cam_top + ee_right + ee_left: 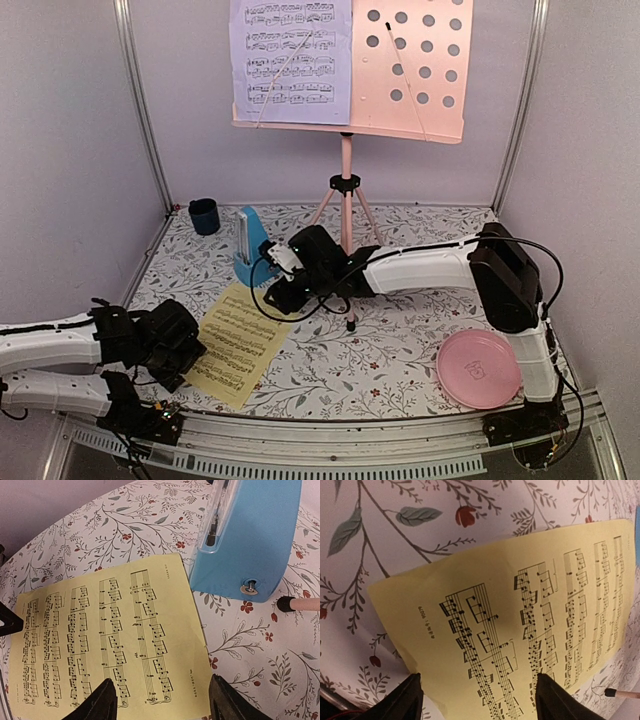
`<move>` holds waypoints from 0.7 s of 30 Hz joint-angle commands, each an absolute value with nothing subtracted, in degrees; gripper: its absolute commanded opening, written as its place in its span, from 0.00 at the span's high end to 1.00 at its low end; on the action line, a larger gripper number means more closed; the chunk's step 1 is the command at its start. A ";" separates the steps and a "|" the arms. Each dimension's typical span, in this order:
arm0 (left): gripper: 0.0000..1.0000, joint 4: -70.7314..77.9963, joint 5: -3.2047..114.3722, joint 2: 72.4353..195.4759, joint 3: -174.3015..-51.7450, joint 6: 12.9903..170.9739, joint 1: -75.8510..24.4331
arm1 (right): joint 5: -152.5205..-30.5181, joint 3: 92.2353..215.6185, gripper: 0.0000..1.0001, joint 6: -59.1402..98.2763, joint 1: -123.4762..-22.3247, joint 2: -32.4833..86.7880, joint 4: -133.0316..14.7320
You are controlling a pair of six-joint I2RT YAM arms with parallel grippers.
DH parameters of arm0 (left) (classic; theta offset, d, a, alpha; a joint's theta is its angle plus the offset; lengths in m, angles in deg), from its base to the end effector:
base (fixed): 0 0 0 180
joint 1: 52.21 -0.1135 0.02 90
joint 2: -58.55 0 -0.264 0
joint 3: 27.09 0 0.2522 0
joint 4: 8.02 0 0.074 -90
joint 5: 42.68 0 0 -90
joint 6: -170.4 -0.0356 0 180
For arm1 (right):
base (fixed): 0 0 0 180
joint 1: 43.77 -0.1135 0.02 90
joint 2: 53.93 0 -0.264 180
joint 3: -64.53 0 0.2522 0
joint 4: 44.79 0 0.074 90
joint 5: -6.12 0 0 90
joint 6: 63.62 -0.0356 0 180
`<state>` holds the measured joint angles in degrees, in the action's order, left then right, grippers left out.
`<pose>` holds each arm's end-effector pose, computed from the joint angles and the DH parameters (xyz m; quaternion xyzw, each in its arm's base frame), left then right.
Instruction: Set up the instrument practice props
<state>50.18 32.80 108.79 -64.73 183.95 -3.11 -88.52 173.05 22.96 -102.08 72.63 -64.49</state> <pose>0.0938 -0.0946 0.1590 -0.4662 0.8601 -0.1313 0.1602 0.2621 0.4301 0.1804 -0.4293 0.7879 0.2569 0.3591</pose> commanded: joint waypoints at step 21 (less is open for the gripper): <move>0.18 51.96 30.28 115.92 -65.73 203.53 11.82 | -83.00 176.90 0.71 25.77 -100.90 83.07 -65.66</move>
<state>48.94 30.09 114.38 -65.10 197.54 9.88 -84.59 175.55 25.37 -101.27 80.37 -64.77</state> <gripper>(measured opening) 0.821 0.311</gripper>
